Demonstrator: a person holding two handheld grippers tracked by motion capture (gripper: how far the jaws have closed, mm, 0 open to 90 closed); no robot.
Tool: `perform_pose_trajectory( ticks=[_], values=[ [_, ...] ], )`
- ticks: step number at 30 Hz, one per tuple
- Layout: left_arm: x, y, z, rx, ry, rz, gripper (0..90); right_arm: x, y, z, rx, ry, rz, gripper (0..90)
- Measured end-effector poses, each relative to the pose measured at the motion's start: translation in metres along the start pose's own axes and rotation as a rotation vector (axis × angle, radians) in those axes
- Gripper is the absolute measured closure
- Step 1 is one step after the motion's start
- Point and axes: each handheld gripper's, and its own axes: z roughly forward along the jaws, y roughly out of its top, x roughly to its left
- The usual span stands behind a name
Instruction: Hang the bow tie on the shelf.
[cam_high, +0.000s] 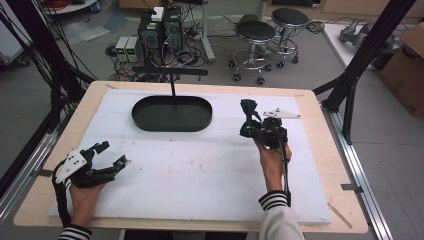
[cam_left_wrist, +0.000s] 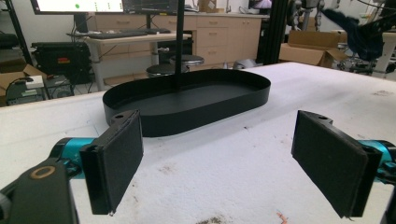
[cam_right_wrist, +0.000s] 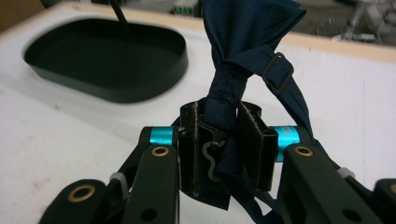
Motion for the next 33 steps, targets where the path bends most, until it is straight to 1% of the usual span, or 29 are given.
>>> perform_pose_trajectory(
  ticks=[1,2,3,4,5,6,7,8,11,12,13,16,17,18,20,21,24,29,30,31,33],
  values=[
    [0.0,0.0,0.0,0.0,0.0,0.0,17.1,0.0,0.0,0.0,0.0,0.0,0.0,70.2],
    [0.0,0.0,0.0,0.0,0.0,0.001,17.1,0.004,0.002,-0.003,-0.042,0.004,-0.023,70.2],
    [0.0,0.0,0.0,0.0,0.0,0.001,17.1,0.004,0.002,-0.003,-0.042,0.004,-0.023,70.2],
    [0.0,0.0,0.0,0.0,0.0,0.001,17.2,0.006,0.003,-0.004,-0.066,0.007,-0.047,70.1],
    [0.0,0.0,0.0,0.0,0.0,0.001,17.3,0.011,0.005,-0.006,-0.108,0.009,-0.081,70.2],
    [0.0,0.0,0.0,0.0,-0.001,0.002,17.3,0.013,0.006,-0.007,-0.129,0.005,-0.095,70.2],
    [0.0,0.0,0.0,0.0,-0.001,0.002,17.3,0.013,0.006,-0.007,-0.129,0.005,-0.095,70.2],
    [0.0,0.0,0.0,0.0,-0.002,0.003,17.3,0.015,0.007,-0.008,-0.146,-0.004,-0.107,70.2],
    [0.0,0.0,0.0,-0.001,-0.002,0.004,17.3,0.019,0.009,-0.009,-0.195,0.0,-0.121,70.2],
    [0.0,0.0,0.0,-0.001,-0.002,0.003,17.3,0.02,0.009,-0.009,-0.202,0.004,-0.118,70.2],
    [0.0,0.0,0.0,-0.001,-0.001,0.001,17.3,0.02,0.009,-0.008,-0.214,-0.001,-0.126,70.2],
    [0.0,0.0,0.0,0.0,-0.001,-0.001,17.4,0.02,0.01,-0.008,-0.231,0.005,-0.117,70.3],
    [0.0,0.0,0.0,0.001,-0.002,-0.001,17.4,0.02,0.013,-0.008,-0.251,0.021,-0.109,70.3],
    [0.0,0.0,0.0,0.0,-0.001,-0.001,17.4,0.022,0.016,-0.008,-0.259,0.021,-0.11,70.3],
    [0.0,0.0,0.0,0.002,-0.001,-0.001,17.4,0.025,0.022,-0.006,-0.267,0.031,-0.118,70.3],
    [0.0,0.0,0.0,0.002,-0.001,-0.001,17.4,0.025,0.022,-0.006,-0.267,0.031,-0.118,70.3],
    [0.0,0.0,0.0,0.003,-0.001,0.0,17.4,0.032,0.032,-0.002,-0.287,0.042,-0.135,70.3],
    [0.0,0.0,0.0,-0.001,-0.001,-0.003,17.5,0.043,0.047,0.011,-0.3,0.075,-0.148,70.3],
    [0.0,0.0,0.0,-0.001,-0.002,-0.003,17.4,0.048,0.053,0.019,-0.305,0.089,-0.154,70.3],
    [0.0,0.0,0.0,-0.002,-0.002,-0.004,17.4,0.048,0.053,0.019,-0.305,0.089,-0.154,70.3],
    [0.001,0.0,0.0,0.0,-0.003,-0.003,17.4,0.052,0.059,0.025,-0.307,0.096,-0.158,70.3]
  ],
)
